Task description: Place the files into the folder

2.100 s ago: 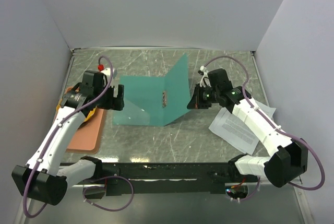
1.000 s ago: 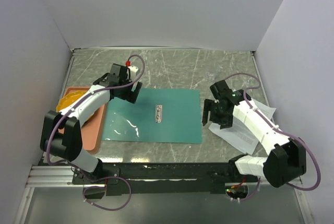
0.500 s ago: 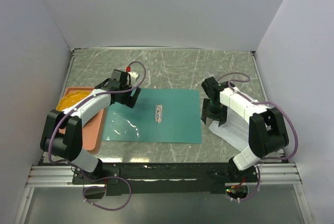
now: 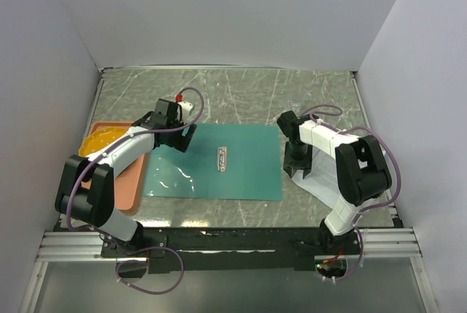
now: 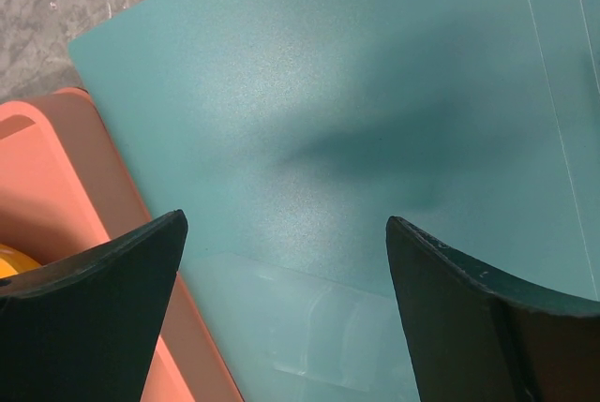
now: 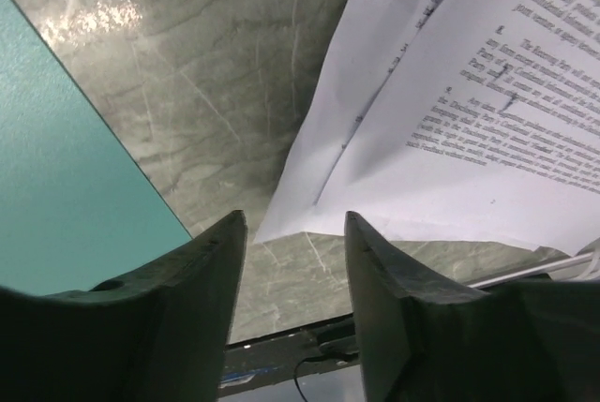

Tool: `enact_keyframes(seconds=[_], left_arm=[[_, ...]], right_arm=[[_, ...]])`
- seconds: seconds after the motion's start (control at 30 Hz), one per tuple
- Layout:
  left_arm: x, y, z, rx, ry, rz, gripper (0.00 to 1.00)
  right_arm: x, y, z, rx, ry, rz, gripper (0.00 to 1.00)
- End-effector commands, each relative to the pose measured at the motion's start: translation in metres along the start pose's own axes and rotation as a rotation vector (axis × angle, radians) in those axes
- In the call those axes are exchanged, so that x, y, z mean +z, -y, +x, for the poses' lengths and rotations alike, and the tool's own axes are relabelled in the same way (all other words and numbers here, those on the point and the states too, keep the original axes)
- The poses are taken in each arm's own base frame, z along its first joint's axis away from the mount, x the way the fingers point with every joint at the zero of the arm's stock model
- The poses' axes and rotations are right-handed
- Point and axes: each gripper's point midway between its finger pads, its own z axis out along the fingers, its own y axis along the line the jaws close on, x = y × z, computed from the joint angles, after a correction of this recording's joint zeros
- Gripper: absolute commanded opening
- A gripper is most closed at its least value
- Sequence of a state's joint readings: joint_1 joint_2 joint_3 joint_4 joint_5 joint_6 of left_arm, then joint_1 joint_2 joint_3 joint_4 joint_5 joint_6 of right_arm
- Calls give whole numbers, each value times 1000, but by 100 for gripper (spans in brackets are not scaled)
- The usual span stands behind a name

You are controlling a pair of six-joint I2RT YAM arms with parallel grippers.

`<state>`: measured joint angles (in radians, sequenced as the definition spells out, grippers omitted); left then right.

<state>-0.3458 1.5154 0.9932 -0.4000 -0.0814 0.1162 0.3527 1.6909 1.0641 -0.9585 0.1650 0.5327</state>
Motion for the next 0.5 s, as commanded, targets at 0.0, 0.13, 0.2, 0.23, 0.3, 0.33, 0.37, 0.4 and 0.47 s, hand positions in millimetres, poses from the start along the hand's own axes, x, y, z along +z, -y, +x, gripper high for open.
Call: enact_keyframes(seconds=[0.0, 0.13, 0.2, 0.23, 0.3, 0.33, 0.37, 0.4, 0.47], left_arm=[[-10, -6, -18, 2, 76, -24, 94], [-8, -6, -14, 6, 73, -32, 94], [-6, -8, -10, 11, 62, -40, 94], [-4, -8, -9, 12, 61, -41, 94], [-3, -7, -6, 9, 53, -38, 94], [-2, -6, -6, 9, 54, -37, 94], [-1, -6, -6, 9, 54, -37, 94], [0, -6, -5, 10, 51, -36, 94], [1, -6, -3, 8, 46, -36, 94]], right_arm=[[1, -1, -12, 16, 31, 8, 49], [6, -1, -6, 8, 16, 5, 38], [7, 0, -3, 10, 12, 2, 31], [6, 0, -2, 9, 12, -3, 23], [3, 0, -1, 8, 18, -11, 14], [2, -1, -1, 3, 18, -18, 6], [1, -1, 0, -3, 20, -23, 2], [-1, -1, 0, -5, 23, -23, 0], [-7, -4, -1, -27, 42, -41, 0]])
